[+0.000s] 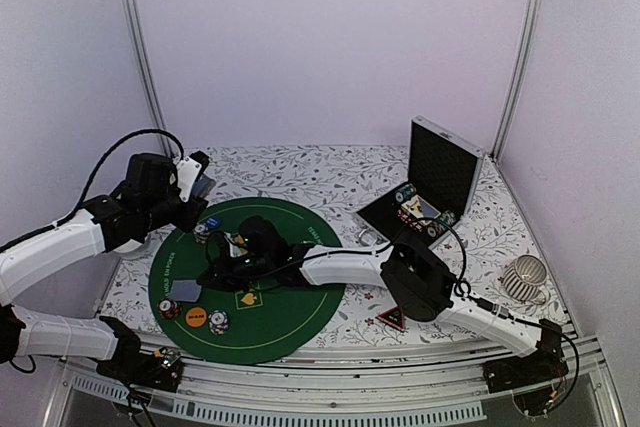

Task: Distribute texas hold em gaming equipment
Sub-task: Distribute the poker card in the big blind area.

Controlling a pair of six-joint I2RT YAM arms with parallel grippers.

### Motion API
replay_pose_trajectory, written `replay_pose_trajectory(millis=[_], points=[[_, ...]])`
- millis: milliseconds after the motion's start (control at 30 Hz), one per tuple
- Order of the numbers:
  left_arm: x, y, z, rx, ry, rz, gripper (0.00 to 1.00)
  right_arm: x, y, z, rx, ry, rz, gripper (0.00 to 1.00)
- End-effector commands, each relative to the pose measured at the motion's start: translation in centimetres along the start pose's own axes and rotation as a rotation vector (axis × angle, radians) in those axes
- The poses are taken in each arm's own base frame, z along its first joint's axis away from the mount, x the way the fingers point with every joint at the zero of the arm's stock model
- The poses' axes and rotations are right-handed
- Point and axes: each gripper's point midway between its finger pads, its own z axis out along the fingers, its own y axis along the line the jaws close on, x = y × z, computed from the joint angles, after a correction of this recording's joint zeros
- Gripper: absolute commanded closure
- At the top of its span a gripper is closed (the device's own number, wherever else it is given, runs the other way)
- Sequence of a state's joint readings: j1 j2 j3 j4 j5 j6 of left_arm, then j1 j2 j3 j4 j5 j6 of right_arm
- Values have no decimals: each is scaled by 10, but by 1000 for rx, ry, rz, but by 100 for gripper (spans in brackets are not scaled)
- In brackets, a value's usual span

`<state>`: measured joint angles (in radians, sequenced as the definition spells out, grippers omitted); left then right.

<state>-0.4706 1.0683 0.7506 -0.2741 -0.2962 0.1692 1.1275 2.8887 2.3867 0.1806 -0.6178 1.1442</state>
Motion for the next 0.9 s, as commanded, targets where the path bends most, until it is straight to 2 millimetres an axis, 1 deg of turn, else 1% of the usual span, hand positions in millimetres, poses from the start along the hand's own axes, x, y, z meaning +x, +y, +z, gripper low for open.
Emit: replay_pose_trajectory(millis=[0, 100, 200, 367, 467, 533, 633, 700, 733, 800, 833, 867], points=[[-6, 4, -1, -2, -23, -21, 52, -6, -4, -1, 19, -30, -19, 83], [-6, 3, -1, 1, -24, -20, 52, -12, -4, -7, 39, -53, -28, 82], [-6, 3, -1, 2, -23, -19, 52, -23, -3, -16, 52, -81, -26, 74], [-6, 2, -1, 10, -25, -19, 52, -35, 11, -28, 81, -127, -81, 66], [-7, 1, -1, 13, -27, -18, 52, -41, 23, -35, 103, -149, -136, 57], [-5, -1, 0, 24, -22, -16, 52, -46, 37, -41, 115, -164, -185, 45], [-2, -11, 3, 75, -10, -4, 52, -48, 66, -55, 108, -169, -304, 17], [-1, -14, 5, 92, 1, 0, 52, -43, 74, -70, 131, -159, -369, 2], [-2, -15, 5, 98, -1, 2, 52, -43, 80, -81, 144, -167, -398, 1], [-4, -18, 4, 116, -9, 4, 52, -42, 84, -105, 187, -183, -444, 1], [-4, -20, 3, 130, -13, 7, 52, -46, 111, -128, 183, -220, -484, 1], [-5, -23, 2, 145, -18, 12, 52, -47, 110, -142, 203, -230, -487, 1]])
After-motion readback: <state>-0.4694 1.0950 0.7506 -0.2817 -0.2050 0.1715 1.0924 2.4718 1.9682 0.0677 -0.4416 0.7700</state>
